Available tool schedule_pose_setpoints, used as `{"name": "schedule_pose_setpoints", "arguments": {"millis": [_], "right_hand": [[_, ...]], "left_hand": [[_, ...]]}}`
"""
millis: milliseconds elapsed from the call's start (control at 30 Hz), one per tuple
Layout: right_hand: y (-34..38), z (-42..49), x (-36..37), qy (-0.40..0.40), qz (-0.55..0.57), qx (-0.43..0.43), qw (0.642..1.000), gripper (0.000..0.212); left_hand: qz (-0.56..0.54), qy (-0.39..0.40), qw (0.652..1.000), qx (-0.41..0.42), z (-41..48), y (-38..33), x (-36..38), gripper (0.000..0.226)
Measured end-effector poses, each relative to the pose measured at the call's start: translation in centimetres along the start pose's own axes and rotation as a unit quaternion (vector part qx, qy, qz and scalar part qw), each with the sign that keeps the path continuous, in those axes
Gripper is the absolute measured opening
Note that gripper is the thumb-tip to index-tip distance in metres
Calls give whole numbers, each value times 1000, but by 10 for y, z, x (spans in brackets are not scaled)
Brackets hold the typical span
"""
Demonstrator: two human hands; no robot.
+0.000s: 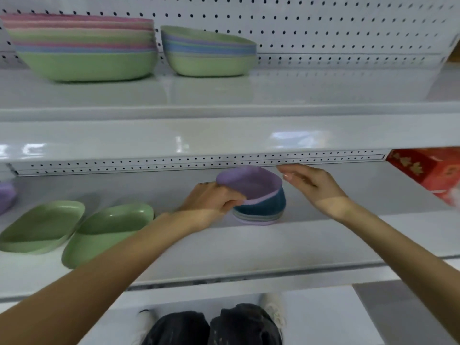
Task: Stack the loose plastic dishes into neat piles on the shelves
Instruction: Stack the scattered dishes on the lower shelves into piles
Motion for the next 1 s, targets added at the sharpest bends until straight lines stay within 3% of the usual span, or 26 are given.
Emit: {"name": "schedule_pose_setpoints", "arguments": {"millis": [100, 200, 267, 400, 633, 767, 1000], "right_hand": [[-13, -7, -5, 4, -19, 11, 1000, 25], [-32, -13, -1, 43, -40, 32, 998, 24], [-41, -13, 1, 66, -57, 52, 995, 29], [-39, -3, 10, 92, -130, 50, 986, 39], [-33, 10, 28, 117, -198, 58, 971, 47], [-36, 9, 33, 126, -218, 62, 966, 50], [-34, 16, 35, 153, -223, 73, 960, 82]], "left_hand": [[4, 42, 998, 47, 17, -9, 19, 66], [-9, 76, 996, 39, 22, -5, 32, 49], [-8, 88, 995, 44, 22, -1, 36, 54], [1, 81, 996, 34, 20, 12, 38, 71], [16, 75, 997, -29, 30, 30, 36, 50], [-5, 77, 997, 7, 31, 31, 36, 62], [-57, 109, 992, 1, 36, 26, 49, 66]]}}
Point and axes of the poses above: each hand's wrist, its own z-axis towards the middle knuckle, its own x-axis out of the palm, y = z × x, the point moved 7 cm from there along z, towards the middle knuckle, and after that the axes turned 10 degrees about x, right-handed, at the moved point
